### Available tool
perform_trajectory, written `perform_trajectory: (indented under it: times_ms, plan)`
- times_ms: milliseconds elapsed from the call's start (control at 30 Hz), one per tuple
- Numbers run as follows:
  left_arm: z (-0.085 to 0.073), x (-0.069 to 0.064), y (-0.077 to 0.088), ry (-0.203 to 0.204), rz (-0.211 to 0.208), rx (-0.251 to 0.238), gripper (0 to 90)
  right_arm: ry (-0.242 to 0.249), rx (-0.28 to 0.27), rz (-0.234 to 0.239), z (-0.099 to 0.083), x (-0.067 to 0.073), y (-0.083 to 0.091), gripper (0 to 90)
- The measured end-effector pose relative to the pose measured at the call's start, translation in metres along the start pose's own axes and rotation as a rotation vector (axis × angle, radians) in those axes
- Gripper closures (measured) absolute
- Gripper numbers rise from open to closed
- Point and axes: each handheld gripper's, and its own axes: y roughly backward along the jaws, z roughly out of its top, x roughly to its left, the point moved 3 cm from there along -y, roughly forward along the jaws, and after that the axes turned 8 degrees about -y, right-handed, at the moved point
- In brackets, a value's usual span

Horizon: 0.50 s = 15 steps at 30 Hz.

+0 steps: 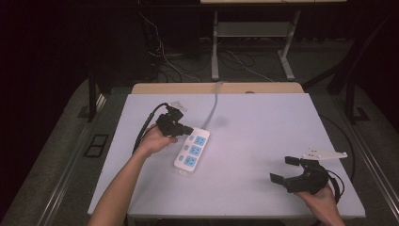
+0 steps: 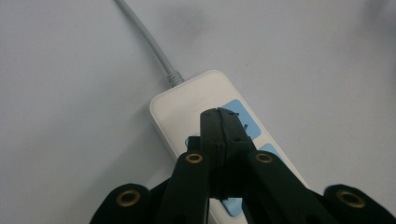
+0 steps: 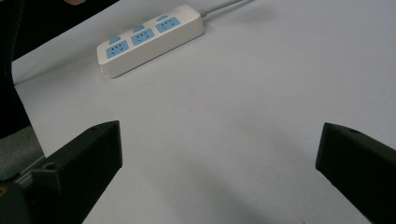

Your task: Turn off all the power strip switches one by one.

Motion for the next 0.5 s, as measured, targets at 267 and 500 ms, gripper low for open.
perform_trajectory:
  times_ms: [267,500]
  plan:
    - [-0.004,0.007,-0.009,0.005,0.005,0.019,88.9,0.001,0.003,0.0,0.0,0.0,0.0,0.4]
    - [-0.007,0.011,-0.015,0.012,0.006,0.025,88.9,0.001,0.005,0.0,0.0,0.0,-0.001,0.4]
